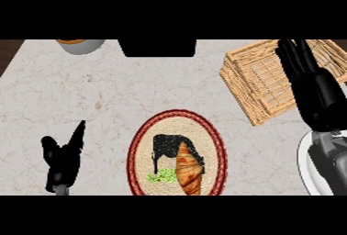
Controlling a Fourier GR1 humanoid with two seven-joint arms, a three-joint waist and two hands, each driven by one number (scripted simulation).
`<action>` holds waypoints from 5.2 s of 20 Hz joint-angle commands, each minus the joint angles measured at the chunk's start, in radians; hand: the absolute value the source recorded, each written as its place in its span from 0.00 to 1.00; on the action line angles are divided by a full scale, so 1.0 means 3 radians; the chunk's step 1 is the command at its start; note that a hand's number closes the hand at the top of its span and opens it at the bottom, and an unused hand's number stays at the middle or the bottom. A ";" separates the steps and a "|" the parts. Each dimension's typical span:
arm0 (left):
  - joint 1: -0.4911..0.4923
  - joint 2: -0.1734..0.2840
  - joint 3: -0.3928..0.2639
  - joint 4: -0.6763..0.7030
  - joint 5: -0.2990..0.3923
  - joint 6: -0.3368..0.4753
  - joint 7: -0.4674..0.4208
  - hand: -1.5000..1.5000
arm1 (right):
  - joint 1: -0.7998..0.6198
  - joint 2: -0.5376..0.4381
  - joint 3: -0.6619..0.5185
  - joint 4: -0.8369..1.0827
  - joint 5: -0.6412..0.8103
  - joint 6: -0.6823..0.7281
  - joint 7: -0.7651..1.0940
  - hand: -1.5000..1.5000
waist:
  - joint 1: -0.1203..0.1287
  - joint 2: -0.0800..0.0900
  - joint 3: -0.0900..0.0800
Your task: Pick the croissant from the placemat and place it in the basket
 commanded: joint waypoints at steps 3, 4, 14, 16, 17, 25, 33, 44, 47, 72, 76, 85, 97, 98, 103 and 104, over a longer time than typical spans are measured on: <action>0.0152 0.0029 -0.0268 -0.0253 -0.0114 -0.0087 0.0243 0.50 | -0.0346 0.0423 0.0814 0.0080 0.0186 0.0317 0.0070 1.00 | 0.0152 -0.0044 -0.0048; 0.0166 0.0125 -0.0244 -0.0332 -0.0069 -0.0155 0.0321 0.50 | -0.0428 0.0519 0.1041 0.0065 0.0235 0.0384 0.0151 1.00 | 0.0231 -0.0045 -0.0051; 0.0200 0.0240 -0.0272 -0.0261 -0.0102 -0.0173 0.0509 0.50 | -0.0628 0.1566 0.3071 0.0611 0.1641 0.0208 0.0559 0.00 | 0.0115 -0.0108 -0.0053; 0.0192 0.0284 -0.0216 -0.0130 -0.0067 -0.0260 0.0422 0.50 | -0.0793 0.1576 0.3229 0.0814 0.1954 0.0171 0.0858 0.00 | 0.0055 -0.0105 -0.0060; 0.0190 0.0263 -0.0266 -0.0241 -0.0098 -0.0191 0.0539 0.50 | -0.1008 0.1542 0.3208 0.0789 0.2157 0.0190 0.1114 0.00 | 0.0028 -0.0136 -0.0058; 0.0262 0.0282 -0.0185 -0.0281 -0.0046 -0.0170 0.0513 0.50 | -0.2406 0.1571 0.2900 0.0619 0.2553 0.1476 0.2491 0.00 | -0.0037 -0.0154 -0.0058; 0.0273 0.0269 -0.0235 -0.0362 -0.0077 -0.0163 0.0530 0.50 | -0.3189 0.1591 0.2300 0.0548 0.1368 0.2870 0.3323 0.00 | -0.0019 -0.0142 -0.0056; 0.0518 0.0322 -0.0174 -0.0422 -0.0029 -0.0209 0.0453 0.50 | -0.3687 0.1449 0.2226 0.0941 0.0400 0.3436 0.3694 0.00 | -0.0080 -0.0147 -0.0050; 0.0429 0.0275 -0.0184 -0.0372 -0.0070 -0.0175 0.0418 0.50 | -0.3714 0.1378 0.2193 0.0875 0.0147 0.3399 0.3785 0.00 | -0.0114 -0.0136 -0.0048; 0.0450 0.0266 -0.0098 -0.0299 -0.0064 -0.0353 0.0337 0.50 | -0.2343 0.1053 0.3148 0.0438 0.1230 0.2779 0.3361 0.00 | -0.0041 -0.0085 -0.0044; 0.0267 0.0262 -0.0052 -0.0281 -0.0074 -0.0282 0.0555 0.50 | -0.2179 0.1054 0.3075 0.0368 0.1364 0.2812 0.3326 0.00 | -0.0047 -0.0085 -0.0043; 0.0417 0.0178 -0.0101 -0.0407 -0.0175 -0.0250 0.0455 0.50 | -0.1728 0.1143 0.3227 0.0441 0.1948 0.2749 0.3159 0.00 | -0.0019 -0.0085 -0.0043; 0.0405 0.0219 -0.0015 -0.0386 -0.0172 -0.0411 0.0462 0.50 | -0.1508 0.1077 0.3035 0.0794 0.2527 0.2911 0.2500 0.00 | 0.0006 -0.0075 -0.0044; 0.0314 0.0178 -0.0013 -0.0307 -0.0171 -0.0382 0.0491 0.50 | -0.1347 0.1259 0.3250 0.0909 0.2631 0.2815 0.2657 0.00 | -0.0003 -0.0073 -0.0044; 0.0223 0.0142 0.0049 -0.0177 -0.0211 -0.0340 0.0449 0.50 | -0.1294 0.1275 0.3179 0.0971 0.2703 0.3061 0.2718 0.00 | -0.0020 -0.0076 -0.0045; 0.0391 0.0202 0.0042 -0.0250 -0.0172 -0.0456 0.0395 0.50 | -0.1333 0.1210 0.3087 0.0984 0.2716 0.3075 0.2634 0.00 | -0.0007 -0.0078 -0.0045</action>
